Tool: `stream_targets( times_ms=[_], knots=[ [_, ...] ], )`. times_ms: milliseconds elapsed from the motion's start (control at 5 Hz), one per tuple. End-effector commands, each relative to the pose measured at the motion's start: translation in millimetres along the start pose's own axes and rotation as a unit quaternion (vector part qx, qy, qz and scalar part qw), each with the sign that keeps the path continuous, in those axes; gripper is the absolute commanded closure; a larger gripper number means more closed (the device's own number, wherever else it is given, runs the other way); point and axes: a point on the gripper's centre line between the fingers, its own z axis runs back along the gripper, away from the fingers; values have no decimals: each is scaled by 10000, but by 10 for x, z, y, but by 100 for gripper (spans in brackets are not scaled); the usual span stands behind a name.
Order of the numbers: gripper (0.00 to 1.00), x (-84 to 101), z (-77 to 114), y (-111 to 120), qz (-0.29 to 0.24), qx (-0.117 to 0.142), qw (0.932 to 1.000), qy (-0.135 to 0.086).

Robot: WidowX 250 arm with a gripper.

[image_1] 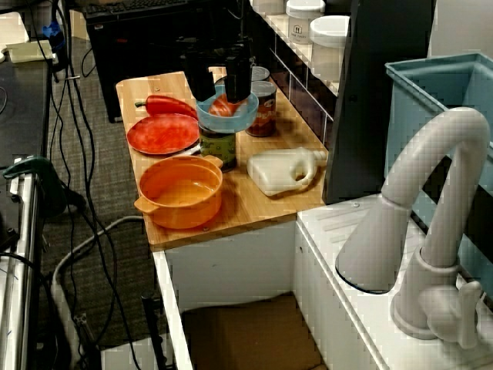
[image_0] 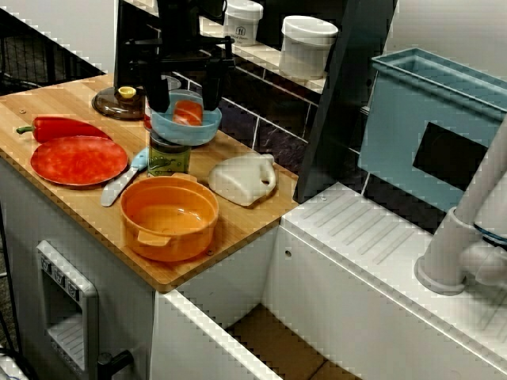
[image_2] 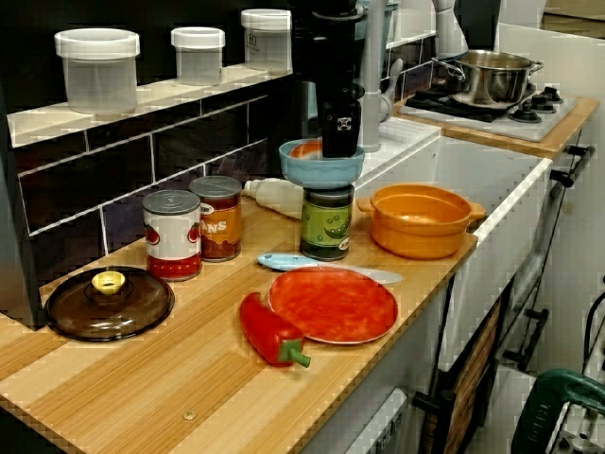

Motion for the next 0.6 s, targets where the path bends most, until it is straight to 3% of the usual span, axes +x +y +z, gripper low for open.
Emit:
stream_targets(
  times_ms=[0,400],
  knots=[
    [0,52,39,-2,-39,-38,9999,-145],
    [0,81,-3,-29,-8,-5,9999,-132]
  ],
)
